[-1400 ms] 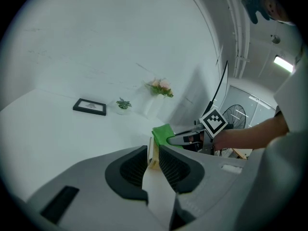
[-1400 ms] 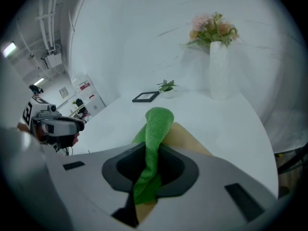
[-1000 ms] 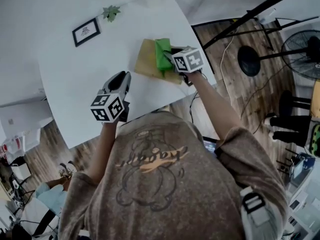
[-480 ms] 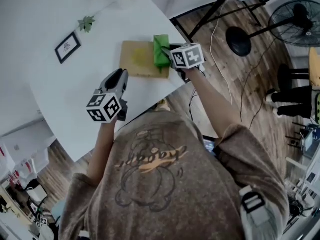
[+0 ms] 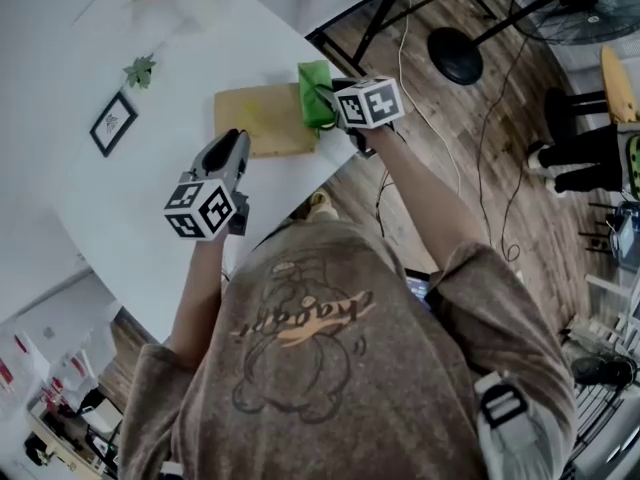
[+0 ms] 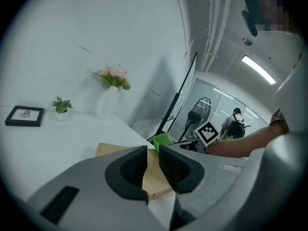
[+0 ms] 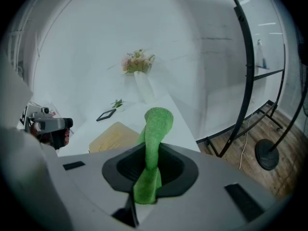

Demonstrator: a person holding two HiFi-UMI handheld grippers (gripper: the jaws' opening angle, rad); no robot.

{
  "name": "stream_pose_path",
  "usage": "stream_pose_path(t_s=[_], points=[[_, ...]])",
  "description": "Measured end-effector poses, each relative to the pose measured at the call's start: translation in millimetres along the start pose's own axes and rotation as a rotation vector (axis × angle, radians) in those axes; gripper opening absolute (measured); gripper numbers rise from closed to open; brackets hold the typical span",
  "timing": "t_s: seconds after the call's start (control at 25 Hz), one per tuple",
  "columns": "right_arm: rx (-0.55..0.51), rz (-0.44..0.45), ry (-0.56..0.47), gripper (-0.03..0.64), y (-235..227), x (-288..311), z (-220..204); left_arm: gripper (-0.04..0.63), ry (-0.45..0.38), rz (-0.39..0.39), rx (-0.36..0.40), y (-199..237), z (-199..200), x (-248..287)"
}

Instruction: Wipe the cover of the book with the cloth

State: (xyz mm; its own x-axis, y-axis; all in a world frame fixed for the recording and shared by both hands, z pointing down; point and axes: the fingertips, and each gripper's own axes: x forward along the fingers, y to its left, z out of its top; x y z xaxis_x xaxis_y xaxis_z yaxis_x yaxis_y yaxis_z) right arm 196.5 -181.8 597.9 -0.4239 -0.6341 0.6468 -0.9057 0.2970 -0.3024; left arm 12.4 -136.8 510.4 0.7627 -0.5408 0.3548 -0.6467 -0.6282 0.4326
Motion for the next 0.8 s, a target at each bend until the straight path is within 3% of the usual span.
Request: stream_pose_path(t_s=[0.32, 0.64, 0.8], points=[[0.05, -0.051, -0.091, 0.063, -28, -56, 15, 0.075, -0.052, -0.063, 0.065, -21, 45, 20], [0.052, -0.001, -0.289, 0.064, -2, -125, 59, 0.075, -0.104, -0.104, 0.121, -39, 83, 17], [0.005, -0.021, -0.393, 0.064, 22, -158, 79, 0.075, -0.148, -0.115, 0.134, -47, 102, 8]])
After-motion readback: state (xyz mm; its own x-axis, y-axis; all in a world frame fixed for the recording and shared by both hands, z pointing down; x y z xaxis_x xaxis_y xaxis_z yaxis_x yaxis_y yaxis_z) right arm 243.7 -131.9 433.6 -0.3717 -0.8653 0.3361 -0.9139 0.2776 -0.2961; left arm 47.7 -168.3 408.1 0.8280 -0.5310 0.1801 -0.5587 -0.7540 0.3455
